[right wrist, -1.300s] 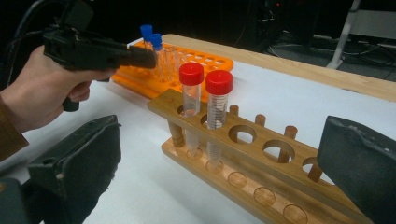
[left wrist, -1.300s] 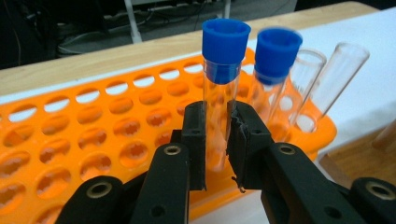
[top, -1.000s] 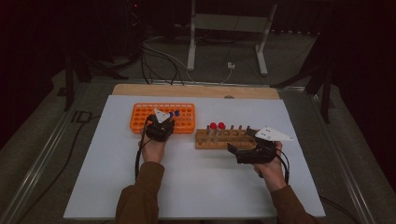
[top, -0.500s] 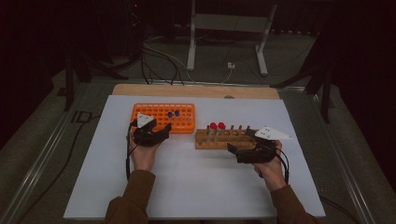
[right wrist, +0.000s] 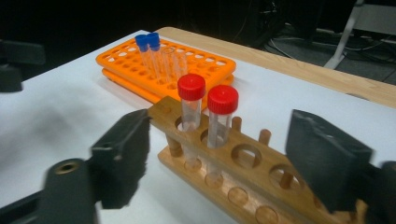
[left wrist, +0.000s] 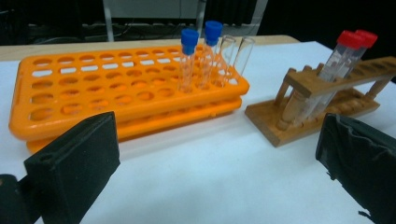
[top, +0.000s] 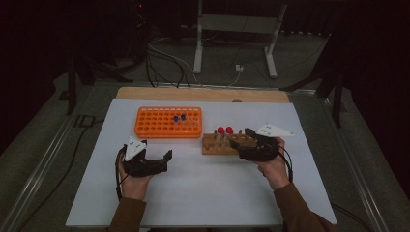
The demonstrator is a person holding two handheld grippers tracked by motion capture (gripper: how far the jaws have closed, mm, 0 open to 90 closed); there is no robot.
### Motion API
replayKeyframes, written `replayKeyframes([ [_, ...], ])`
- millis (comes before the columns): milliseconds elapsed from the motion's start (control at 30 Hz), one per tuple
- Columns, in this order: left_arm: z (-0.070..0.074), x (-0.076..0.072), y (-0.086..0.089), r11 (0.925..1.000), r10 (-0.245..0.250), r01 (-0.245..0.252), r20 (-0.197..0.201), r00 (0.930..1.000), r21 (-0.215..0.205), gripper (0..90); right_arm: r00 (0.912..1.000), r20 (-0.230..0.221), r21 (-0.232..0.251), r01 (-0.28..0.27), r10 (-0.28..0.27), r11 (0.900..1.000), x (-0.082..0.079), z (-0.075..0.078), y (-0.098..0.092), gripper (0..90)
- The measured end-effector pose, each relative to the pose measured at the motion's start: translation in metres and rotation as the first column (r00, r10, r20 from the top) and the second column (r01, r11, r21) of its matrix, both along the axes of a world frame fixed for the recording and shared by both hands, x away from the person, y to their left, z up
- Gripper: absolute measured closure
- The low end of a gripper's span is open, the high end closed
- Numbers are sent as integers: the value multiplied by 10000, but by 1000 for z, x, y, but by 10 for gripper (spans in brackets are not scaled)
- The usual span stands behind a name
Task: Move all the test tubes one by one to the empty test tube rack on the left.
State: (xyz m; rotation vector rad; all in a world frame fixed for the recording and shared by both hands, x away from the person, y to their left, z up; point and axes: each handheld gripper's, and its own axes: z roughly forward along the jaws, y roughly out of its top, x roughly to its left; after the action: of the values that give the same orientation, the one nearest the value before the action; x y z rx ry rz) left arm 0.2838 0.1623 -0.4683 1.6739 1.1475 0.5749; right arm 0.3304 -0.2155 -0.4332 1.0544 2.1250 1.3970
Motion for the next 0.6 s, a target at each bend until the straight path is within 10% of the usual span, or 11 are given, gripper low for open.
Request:
replayKeyframes([
  [600, -3, -8, -5, 9994, 214, -222, 311, 9993, 263, 7, 9997, -243, -795, 42, -61, 9968, 26, -19, 20, 630],
])
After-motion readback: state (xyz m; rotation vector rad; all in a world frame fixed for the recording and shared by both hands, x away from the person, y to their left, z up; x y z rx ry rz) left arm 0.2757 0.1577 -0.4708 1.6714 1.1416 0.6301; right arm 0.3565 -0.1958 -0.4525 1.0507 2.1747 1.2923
